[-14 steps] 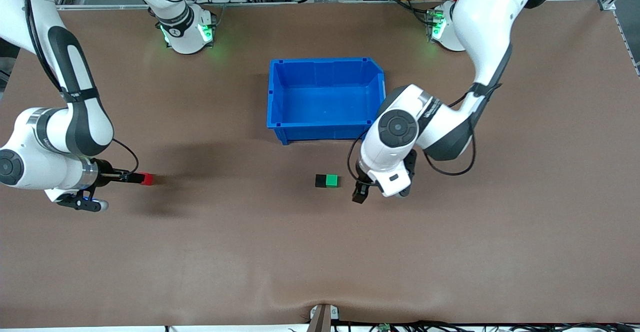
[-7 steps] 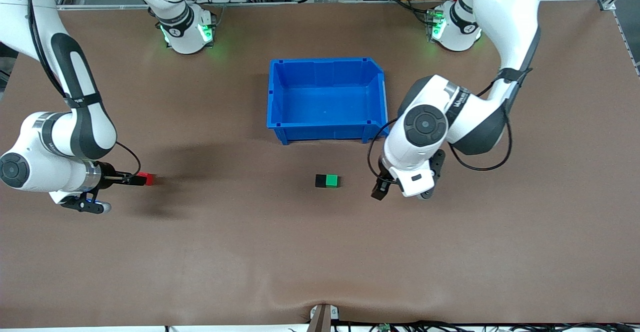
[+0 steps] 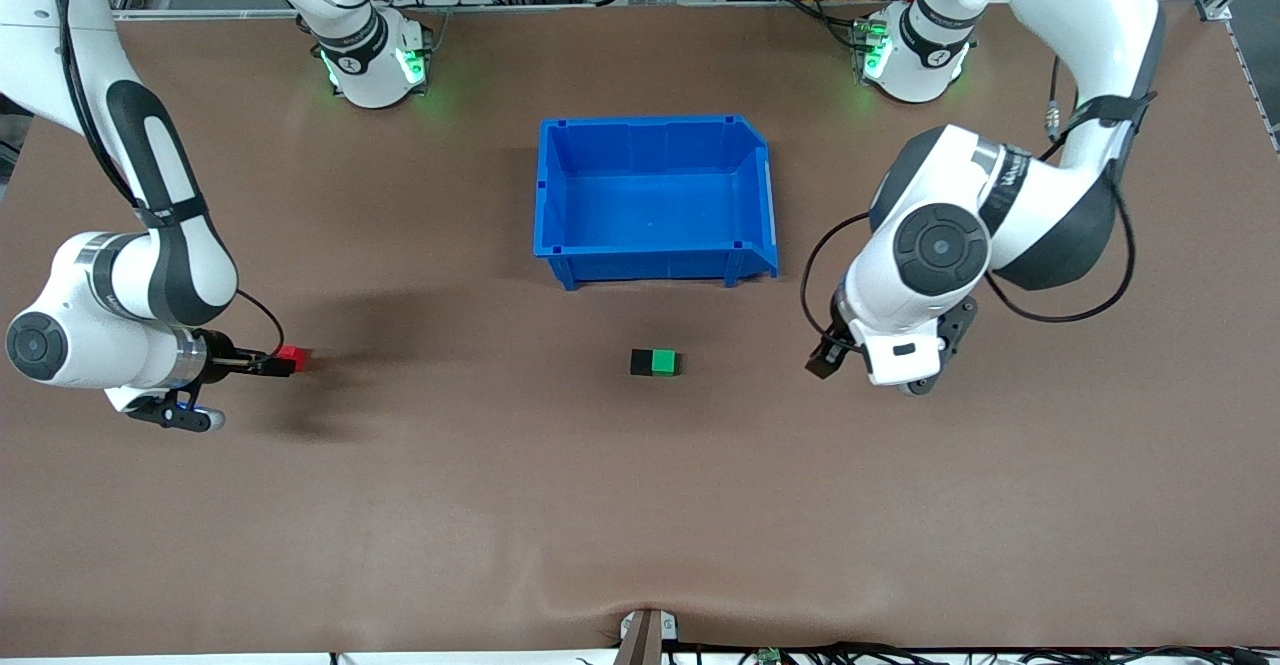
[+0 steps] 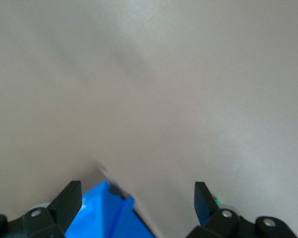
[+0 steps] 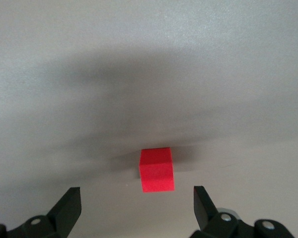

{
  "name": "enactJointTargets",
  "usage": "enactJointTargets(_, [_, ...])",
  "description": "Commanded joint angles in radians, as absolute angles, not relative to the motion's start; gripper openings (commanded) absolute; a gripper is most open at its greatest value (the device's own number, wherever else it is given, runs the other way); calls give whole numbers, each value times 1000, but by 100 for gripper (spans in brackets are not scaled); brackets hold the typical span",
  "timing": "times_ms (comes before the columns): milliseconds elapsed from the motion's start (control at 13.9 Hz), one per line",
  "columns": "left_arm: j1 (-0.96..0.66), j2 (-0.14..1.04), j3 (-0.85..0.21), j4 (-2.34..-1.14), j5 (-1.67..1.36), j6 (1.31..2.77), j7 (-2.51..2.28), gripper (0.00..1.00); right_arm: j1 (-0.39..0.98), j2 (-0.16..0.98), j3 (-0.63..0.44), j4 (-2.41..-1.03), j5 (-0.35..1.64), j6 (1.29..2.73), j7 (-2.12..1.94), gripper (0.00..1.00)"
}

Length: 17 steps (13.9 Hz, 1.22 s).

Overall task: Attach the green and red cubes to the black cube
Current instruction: 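Open the left gripper and withdraw it while the right gripper lowers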

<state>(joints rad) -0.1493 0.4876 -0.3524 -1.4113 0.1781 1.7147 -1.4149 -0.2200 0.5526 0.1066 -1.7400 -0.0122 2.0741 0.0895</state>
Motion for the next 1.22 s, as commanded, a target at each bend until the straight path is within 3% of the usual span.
enactJointTargets(0, [-101, 387, -367, -1549, 176, 1717, -1324, 100, -242, 564, 124, -1743, -14, 2098, 77, 100])
enactJointTargets(646, [23, 258, -367, -1649, 160, 1712, -823, 100, -249, 607, 124, -1743, -15, 2144, 77, 100])
enactJointTargets(862, [26, 216, -365, -1647, 158, 1710, -703, 100, -250, 614, 124, -1743, -15, 2143, 77, 90])
enactJointTargets(1149, [44, 170, -367, -1629, 160, 1706, -632, 100, -252, 632, 124, -1743, -15, 2151, 77, 84])
